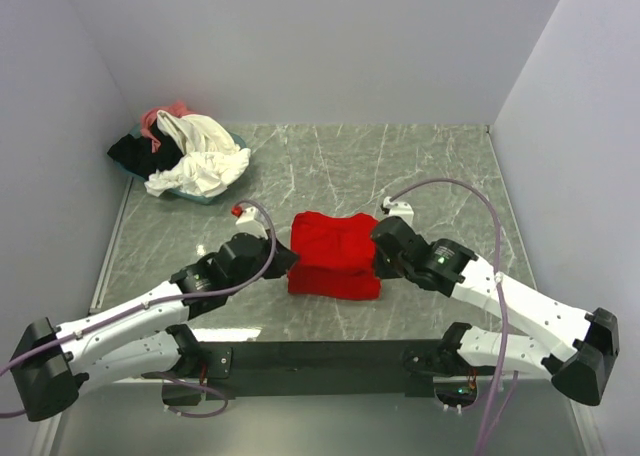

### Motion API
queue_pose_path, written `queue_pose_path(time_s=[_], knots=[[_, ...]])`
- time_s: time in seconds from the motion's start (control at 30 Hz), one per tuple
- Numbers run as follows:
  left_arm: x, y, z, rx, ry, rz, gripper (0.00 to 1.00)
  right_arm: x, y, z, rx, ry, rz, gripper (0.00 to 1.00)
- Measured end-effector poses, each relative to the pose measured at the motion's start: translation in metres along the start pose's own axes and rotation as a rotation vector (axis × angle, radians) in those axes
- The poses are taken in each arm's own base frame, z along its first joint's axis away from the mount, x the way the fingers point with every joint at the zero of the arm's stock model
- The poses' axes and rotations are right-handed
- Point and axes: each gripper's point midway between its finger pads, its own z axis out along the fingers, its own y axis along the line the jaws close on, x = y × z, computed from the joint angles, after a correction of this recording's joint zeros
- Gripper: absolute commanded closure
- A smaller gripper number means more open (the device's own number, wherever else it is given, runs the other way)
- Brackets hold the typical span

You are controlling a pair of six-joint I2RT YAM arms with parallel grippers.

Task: Fold and stack the t-shirts
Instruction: Fold the tshirt

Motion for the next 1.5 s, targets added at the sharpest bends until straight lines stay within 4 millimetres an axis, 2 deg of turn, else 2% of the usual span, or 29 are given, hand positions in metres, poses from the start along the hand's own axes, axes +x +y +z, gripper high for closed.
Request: queue_pose_path(time_s=[0.23, 0.7, 1.1, 1.37, 1.47, 1.5], knots=[[-0.010, 0.013, 0.019, -0.026, 0.015, 0.013, 1.00, -0.023, 0.000, 0.013, -0.001, -0.022, 0.007, 1.00], [-0.029, 0.033, 0.061, -0.039, 0.039, 0.018, 1.00, -0.053, -0.016, 0.060, 0.060, 0.001, 0.031, 1.00], [-0.032, 0.049, 0.105, -0.057, 0.102, 0.024, 1.00, -0.053, -0.034, 0.096, 0.117, 0.053, 0.051, 1.00], [-0.029, 0.063, 0.123, -0.096, 0.133, 0.012, 1.00, -0.051, -0.042, 0.121, 0.137, 0.090, 0.063, 1.00], [-0.033, 0.062, 0.130, -0.100, 0.131, 0.017, 0.97, -0.051, -0.046, 0.130, 0.144, 0.096, 0.076, 0.92], [-0.034, 0.063, 0.131, -0.106, 0.132, 0.017, 0.86, -0.051, -0.047, 0.132, 0.146, 0.098, 0.078, 0.76]])
